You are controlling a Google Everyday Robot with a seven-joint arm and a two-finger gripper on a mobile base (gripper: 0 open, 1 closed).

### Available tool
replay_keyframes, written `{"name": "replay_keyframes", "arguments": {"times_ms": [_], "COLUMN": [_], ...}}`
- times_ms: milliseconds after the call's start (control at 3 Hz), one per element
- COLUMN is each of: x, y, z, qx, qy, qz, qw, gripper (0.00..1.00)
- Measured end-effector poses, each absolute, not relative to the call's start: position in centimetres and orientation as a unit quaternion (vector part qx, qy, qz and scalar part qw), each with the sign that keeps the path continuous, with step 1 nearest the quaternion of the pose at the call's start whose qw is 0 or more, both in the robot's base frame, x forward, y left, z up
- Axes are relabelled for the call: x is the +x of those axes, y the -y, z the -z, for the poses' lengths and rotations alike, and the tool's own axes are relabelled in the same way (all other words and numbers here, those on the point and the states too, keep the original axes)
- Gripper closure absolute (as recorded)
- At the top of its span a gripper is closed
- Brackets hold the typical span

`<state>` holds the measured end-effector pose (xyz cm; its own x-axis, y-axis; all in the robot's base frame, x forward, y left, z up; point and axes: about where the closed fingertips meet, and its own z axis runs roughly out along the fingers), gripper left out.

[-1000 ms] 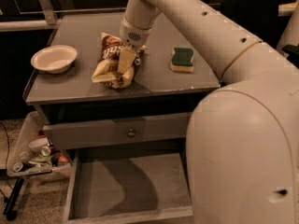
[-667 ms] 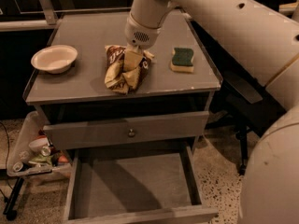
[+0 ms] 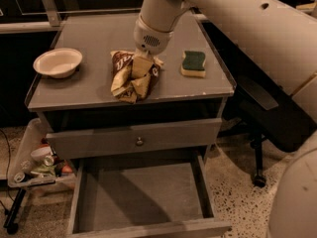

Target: Place brown chip bag into middle drawer

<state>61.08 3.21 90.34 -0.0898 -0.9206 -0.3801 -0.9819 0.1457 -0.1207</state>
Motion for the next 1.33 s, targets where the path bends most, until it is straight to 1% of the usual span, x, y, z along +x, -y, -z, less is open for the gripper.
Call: {"name": "replay_keyframes", "arguments": {"times_ms": [667,1333], "x": [52.6,47.0], "y": [-1.7,1.7], "z": [-90.6,-88.2], "qx": [-0.603,-0.503], "qy": [-0.774,-0.844], "qz": [-0.104,-0.071], "qw": [0.162,0.172], "gripper": [1.0,1.0]}}
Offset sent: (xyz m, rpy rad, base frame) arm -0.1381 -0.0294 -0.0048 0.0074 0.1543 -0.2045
